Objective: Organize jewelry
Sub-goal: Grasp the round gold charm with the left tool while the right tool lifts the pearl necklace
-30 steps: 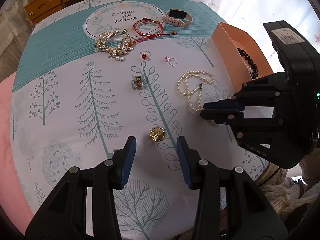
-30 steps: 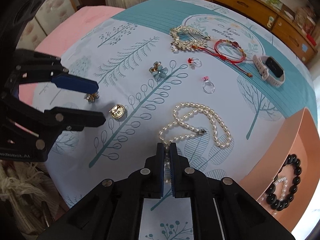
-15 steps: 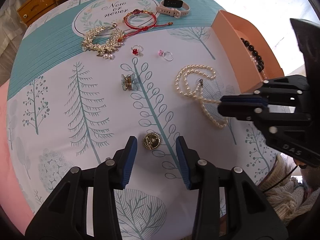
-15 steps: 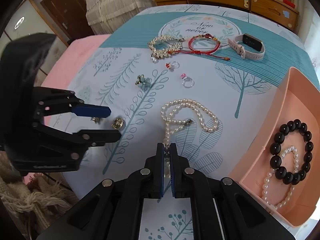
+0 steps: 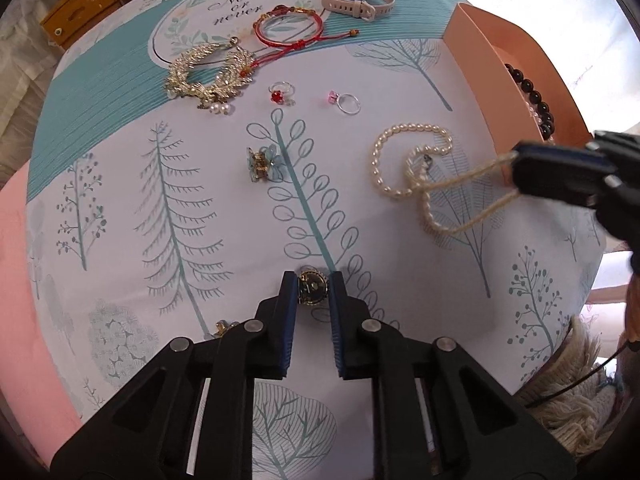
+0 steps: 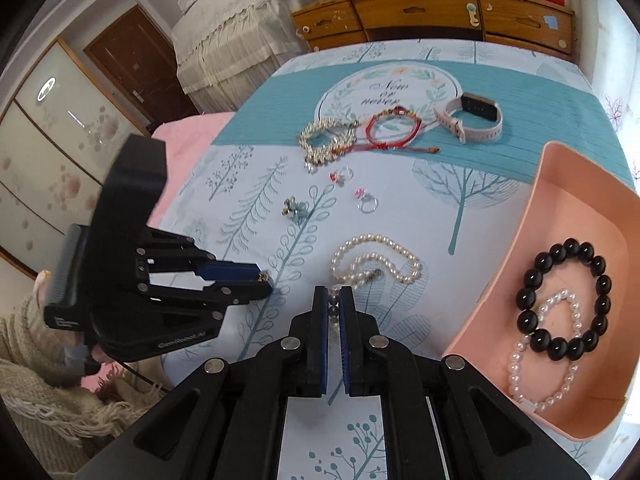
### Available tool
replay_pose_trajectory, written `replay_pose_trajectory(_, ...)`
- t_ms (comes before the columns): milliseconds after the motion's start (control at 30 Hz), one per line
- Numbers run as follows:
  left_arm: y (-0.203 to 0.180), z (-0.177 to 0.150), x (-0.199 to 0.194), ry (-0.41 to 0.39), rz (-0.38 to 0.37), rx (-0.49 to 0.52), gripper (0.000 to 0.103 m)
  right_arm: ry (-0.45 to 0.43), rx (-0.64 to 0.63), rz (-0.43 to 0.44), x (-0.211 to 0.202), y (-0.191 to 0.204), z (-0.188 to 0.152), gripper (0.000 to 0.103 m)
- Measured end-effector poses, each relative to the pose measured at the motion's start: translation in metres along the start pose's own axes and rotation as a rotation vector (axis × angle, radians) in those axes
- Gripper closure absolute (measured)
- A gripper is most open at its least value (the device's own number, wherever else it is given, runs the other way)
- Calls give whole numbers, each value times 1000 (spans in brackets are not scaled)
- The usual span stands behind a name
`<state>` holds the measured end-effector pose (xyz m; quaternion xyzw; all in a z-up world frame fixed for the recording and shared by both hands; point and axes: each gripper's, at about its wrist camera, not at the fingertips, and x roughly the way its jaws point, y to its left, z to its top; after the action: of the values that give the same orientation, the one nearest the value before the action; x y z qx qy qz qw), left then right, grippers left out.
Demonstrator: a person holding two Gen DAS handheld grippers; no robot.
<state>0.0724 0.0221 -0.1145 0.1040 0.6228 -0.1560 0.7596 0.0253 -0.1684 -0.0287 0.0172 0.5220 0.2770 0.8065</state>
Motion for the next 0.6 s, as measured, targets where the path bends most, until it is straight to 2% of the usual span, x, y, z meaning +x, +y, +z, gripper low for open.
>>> replay_pose_trajectory(200,-8,11,-31,-65,19,-3,90,-118,4,14,-49,8,18,98)
replay_pose_trajectory(333,-17,24,-66,-135,27,17,90,-237,6,3,-97,17,33,98)
replay_pose_trajectory(600,-60,61,-130,-281,21,103,90,-465,66,-47,-197,17,61,98)
